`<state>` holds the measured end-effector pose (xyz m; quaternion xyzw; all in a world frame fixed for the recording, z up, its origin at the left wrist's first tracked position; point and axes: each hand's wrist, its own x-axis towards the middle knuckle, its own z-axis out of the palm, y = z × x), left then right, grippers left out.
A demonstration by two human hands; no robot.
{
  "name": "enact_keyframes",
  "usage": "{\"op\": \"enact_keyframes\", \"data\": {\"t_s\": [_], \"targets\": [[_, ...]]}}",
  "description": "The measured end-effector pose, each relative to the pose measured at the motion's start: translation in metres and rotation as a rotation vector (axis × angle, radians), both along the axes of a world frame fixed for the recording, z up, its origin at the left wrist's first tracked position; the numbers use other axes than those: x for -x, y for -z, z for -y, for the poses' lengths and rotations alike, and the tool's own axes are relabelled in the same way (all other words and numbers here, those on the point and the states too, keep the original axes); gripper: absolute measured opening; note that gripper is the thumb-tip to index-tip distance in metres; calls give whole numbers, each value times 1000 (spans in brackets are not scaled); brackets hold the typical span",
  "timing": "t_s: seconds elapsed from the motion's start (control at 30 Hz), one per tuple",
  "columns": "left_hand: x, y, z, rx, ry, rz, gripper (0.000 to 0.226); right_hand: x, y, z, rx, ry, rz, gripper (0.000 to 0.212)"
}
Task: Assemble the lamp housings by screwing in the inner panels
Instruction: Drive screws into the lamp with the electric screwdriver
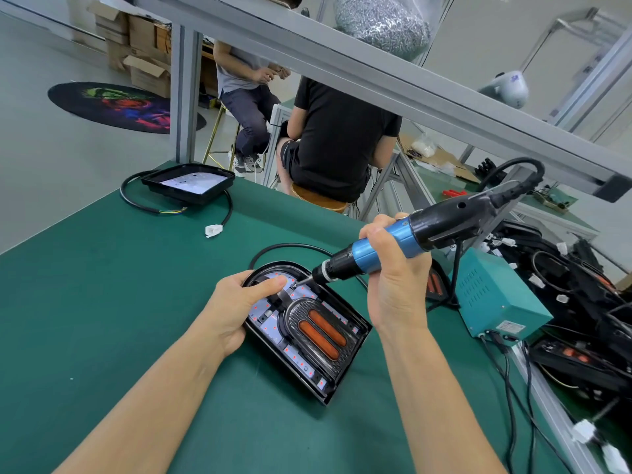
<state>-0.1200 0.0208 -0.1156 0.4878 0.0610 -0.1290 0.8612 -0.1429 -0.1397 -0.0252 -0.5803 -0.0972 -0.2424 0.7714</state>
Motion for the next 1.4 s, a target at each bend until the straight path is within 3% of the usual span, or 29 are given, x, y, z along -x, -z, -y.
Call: {"op": "enact_keyframes", "data": {"t_s": [0.4, 0.8, 1.07, 1.4], "targets": [[1, 0, 0, 15, -3, -7, 14, 0, 4, -1, -30, 16, 22, 33], [0, 2, -1, 15, 2, 13, 31, 2, 4, -4, 28, -30, 45, 34], [-1, 3, -2, 16, -10, 12, 29, 2, 4, -5, 74, -89, 52, 35], [-4, 8, -2, -51, -20, 37, 22, 13, 3, 9, -199, 54, 82, 37]]}}
